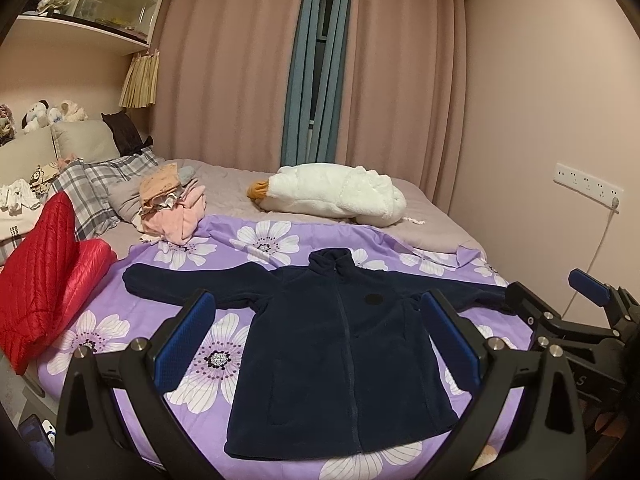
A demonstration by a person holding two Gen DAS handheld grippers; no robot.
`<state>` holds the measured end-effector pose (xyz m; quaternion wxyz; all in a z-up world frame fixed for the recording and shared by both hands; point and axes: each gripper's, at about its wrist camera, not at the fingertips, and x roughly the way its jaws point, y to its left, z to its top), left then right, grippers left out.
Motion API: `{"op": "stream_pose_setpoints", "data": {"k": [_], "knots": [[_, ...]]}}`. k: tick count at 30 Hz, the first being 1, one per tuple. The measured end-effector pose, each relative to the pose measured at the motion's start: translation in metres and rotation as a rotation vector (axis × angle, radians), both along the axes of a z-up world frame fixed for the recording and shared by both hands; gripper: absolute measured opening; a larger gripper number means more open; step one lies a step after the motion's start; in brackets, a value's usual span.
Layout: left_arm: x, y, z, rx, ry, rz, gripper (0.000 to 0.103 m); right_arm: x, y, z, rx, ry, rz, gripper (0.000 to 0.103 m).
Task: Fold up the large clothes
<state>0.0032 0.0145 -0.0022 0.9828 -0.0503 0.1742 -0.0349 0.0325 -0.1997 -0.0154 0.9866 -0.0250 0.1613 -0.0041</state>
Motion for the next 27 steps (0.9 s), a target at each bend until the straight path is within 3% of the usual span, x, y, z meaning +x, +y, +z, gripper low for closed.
{"op": "stream_pose_setpoints", "data": {"k": [27], "knots": [[0.0016,-0.0088,0.0036,0.022,-0.011,-0.002,0.102,0.0010,-0.0049,0.0019,-0.010,-0.012,-0.003,0.103]]}}
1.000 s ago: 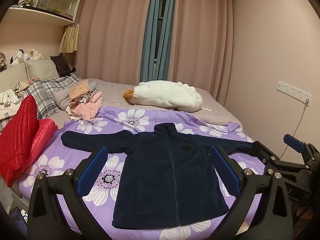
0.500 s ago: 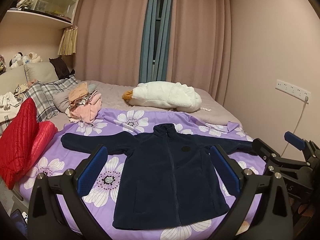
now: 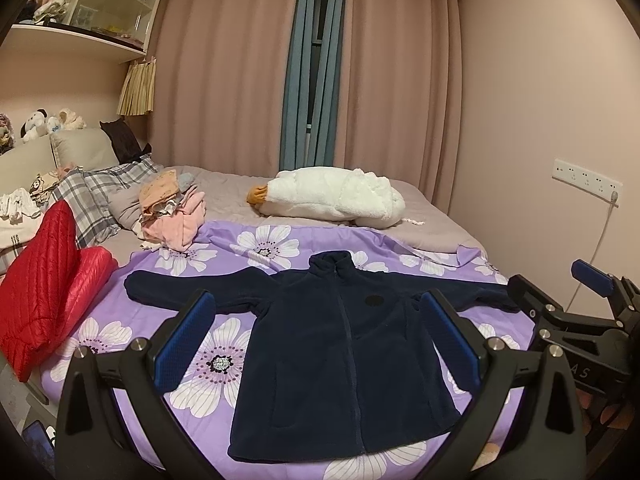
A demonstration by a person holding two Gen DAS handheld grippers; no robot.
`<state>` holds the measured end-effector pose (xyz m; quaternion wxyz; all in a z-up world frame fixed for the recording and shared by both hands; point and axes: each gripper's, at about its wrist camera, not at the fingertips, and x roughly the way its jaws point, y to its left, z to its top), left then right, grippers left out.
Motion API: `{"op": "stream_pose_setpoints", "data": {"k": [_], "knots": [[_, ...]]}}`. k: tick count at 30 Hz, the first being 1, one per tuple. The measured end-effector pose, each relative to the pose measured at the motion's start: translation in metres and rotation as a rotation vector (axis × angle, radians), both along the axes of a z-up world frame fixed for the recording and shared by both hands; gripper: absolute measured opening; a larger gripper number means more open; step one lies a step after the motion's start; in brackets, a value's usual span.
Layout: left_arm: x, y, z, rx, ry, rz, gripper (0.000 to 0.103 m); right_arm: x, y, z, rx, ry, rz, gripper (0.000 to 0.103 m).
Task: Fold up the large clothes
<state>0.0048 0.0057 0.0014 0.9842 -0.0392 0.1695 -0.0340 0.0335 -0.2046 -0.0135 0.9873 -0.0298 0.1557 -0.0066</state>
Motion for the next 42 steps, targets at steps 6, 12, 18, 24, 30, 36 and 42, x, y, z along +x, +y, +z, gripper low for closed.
{"op": "stream_pose_setpoints", "data": {"k": [6,12,18,24,30,36,42], "knots": [[0.002,-0.001,-0.001,0.004,0.006,0.001,0.102,0.000,0.000,-0.001,-0.001,0.005,-0.004,0.103],[0.001,-0.001,-0.004,0.002,0.011,-0.003,0.102,0.000,0.001,-0.002,0.004,0.007,0.002,0.103],[0.000,0.001,-0.005,0.002,0.009,-0.004,0.103,0.001,-0.001,-0.004,0.026,0.021,0.013,0.103],[0.001,0.003,-0.006,-0.010,0.026,-0.012,0.103,0.003,-0.003,-0.006,0.034,0.024,0.027,0.103],[0.004,0.002,-0.007,0.000,0.028,-0.002,0.103,0.002,-0.002,-0.007,0.023,0.023,0.038,0.103],[0.005,0.000,-0.008,0.004,0.039,-0.012,0.103,0.003,-0.001,-0.008,0.021,0.029,0.031,0.103],[0.008,-0.001,-0.010,0.009,0.050,-0.007,0.103,0.002,-0.001,-0.010,0.028,0.035,0.024,0.103]]}}
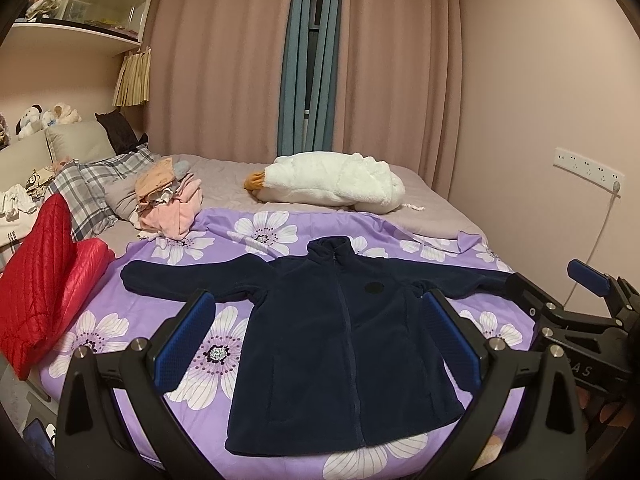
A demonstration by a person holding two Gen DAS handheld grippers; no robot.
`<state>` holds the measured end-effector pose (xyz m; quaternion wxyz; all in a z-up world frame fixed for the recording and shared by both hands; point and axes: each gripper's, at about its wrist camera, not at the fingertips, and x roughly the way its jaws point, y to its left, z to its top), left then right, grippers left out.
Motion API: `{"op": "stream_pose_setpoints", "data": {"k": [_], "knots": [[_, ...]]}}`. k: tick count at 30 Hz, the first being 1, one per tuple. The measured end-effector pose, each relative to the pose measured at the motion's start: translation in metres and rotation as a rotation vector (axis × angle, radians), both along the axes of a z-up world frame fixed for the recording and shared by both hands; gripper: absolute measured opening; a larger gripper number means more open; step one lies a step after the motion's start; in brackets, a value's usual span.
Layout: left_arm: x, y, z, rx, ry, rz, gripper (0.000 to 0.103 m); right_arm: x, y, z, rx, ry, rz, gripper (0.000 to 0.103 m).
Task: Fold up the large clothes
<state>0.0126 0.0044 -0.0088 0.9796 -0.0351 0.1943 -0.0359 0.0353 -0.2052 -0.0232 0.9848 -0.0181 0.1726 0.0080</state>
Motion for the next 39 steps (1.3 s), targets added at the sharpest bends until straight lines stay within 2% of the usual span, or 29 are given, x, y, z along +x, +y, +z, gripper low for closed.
{"op": "stream_pose_setpoints", "data": {"k": [39], "knots": [[-0.026,-0.006,0.006,0.027,-0.041,0.004,0.103,-0.020,0.001,0.007,-0.002,-0.025,0.023,0.103]]}}
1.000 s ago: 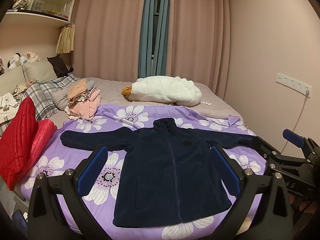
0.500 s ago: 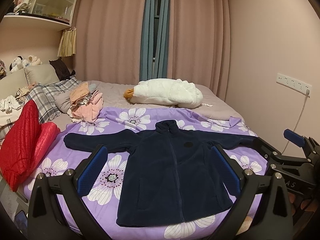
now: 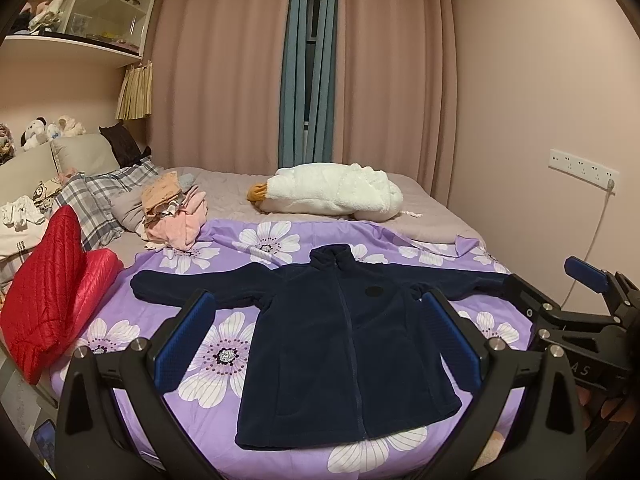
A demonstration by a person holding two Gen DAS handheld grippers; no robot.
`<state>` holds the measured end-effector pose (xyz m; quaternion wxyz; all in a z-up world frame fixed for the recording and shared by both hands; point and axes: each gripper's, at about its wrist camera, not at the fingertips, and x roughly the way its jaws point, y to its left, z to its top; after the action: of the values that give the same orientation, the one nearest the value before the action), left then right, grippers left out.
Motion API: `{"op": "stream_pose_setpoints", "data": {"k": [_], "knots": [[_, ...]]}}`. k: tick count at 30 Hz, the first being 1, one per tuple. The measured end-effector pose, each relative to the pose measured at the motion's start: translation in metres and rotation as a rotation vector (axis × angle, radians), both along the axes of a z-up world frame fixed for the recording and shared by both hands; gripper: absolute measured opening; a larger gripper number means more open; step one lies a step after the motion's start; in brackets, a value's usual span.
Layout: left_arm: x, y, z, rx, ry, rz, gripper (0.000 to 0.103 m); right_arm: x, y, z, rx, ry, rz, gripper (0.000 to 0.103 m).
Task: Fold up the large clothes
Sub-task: 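Grasp the jacket sleeve cuffs with the left and right tools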
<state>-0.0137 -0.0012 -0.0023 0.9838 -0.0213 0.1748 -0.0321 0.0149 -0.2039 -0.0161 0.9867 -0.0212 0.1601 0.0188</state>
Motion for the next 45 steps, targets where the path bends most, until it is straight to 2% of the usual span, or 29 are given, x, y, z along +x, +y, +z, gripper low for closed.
{"op": "stream_pose_setpoints", "data": {"k": [7,10,13,18,21,24,26,28,30,31,33,35,37,40,45], "knots": [[0.017,0.006,-0.011,-0.024,0.030,0.023,0.103,0.008,-0.001,-0.005,0.013,0.014,-0.004,0.103],[0.031,0.013,-0.013,-0.037,0.045,0.021,0.103,0.019,-0.003,-0.010,0.015,0.035,-0.002,0.103],[0.051,0.030,-0.013,-0.081,0.029,0.032,0.103,0.040,-0.011,-0.016,0.018,0.057,-0.027,0.103],[0.102,0.090,-0.021,-0.181,-0.047,0.202,0.098,0.083,-0.041,-0.033,0.021,0.080,-0.140,0.103],[0.138,0.125,-0.029,-0.197,-0.035,0.264,0.098,0.113,-0.067,-0.044,-0.013,0.089,-0.229,0.103],[0.175,0.169,-0.044,-0.249,0.011,0.317,0.098,0.149,-0.111,-0.049,0.011,0.137,-0.313,0.103],[0.203,0.205,-0.058,-0.278,0.032,0.361,0.098,0.166,-0.139,-0.050,0.052,0.159,-0.344,0.103],[0.227,0.238,-0.071,-0.258,0.061,0.464,0.098,0.188,-0.173,-0.054,0.113,0.206,-0.387,0.103],[0.252,0.274,-0.086,-0.229,0.097,0.547,0.098,0.214,-0.213,-0.063,0.223,0.273,-0.428,0.103],[0.265,0.295,-0.096,-0.242,0.137,0.587,0.097,0.223,-0.228,-0.067,0.272,0.299,-0.446,0.103],[0.289,0.341,-0.122,-0.347,0.209,0.638,0.093,0.244,-0.262,-0.081,0.371,0.340,-0.482,0.103],[0.302,0.367,-0.142,-0.421,0.257,0.675,0.092,0.256,-0.279,-0.092,0.416,0.356,-0.527,0.103],[0.318,0.389,-0.166,-0.465,0.291,0.714,0.092,0.268,-0.292,-0.105,0.408,0.356,-0.599,0.103],[0.342,0.407,-0.192,-0.458,0.315,0.790,0.092,0.282,-0.305,-0.124,0.392,0.394,-0.677,0.103],[0.383,0.426,-0.234,-0.496,0.390,0.789,0.089,0.294,-0.337,-0.164,0.451,0.433,-0.767,0.103]]}}
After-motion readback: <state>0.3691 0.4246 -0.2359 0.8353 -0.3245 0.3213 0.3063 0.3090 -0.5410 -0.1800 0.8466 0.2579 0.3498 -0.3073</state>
